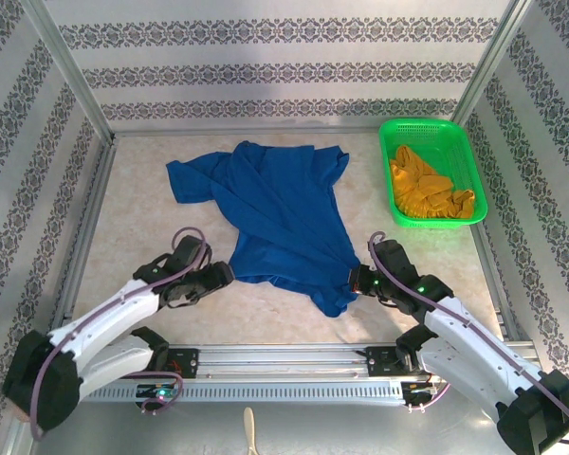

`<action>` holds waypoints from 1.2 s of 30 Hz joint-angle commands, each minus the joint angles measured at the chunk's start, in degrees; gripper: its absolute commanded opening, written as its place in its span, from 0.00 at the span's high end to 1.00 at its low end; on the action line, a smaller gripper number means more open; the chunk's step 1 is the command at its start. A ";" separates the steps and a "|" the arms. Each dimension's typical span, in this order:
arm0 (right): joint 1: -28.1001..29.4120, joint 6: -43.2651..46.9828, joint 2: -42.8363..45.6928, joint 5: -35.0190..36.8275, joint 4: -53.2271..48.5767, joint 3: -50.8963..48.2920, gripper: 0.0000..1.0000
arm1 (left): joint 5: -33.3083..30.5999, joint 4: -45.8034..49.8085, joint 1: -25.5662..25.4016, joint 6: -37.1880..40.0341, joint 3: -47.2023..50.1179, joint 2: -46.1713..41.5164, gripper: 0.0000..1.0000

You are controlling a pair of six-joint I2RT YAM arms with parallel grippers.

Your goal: Fold the inside-out t-shirt

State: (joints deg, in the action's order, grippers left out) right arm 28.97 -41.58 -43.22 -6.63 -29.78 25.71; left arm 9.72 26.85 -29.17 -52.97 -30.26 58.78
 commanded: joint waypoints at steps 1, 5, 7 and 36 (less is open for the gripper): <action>-0.49 0.54 -0.39 0.60 0.94 -0.67 1.00 | -0.42 -6.28 -1.49 5.19 -2.98 6.45 0.31; -0.58 0.36 -0.65 0.86 1.39 -0.59 1.00 | -1.78 -7.69 -2.59 5.68 -5.00 13.67 0.27; -0.67 0.28 -0.82 0.76 1.73 -0.67 1.00 | -3.34 -7.68 -3.30 5.90 -6.06 16.38 0.26; -1.29 3.42 -0.57 -7.81 2.09 1.66 1.00 | -3.99 22.12 -4.14 -7.39 8.42 -31.92 1.00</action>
State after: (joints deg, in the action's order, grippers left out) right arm 28.23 -39.90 -44.03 -11.62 -28.21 26.44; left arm 5.43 36.88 -32.67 -54.35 -24.97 32.23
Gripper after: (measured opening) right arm 0.058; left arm 0.041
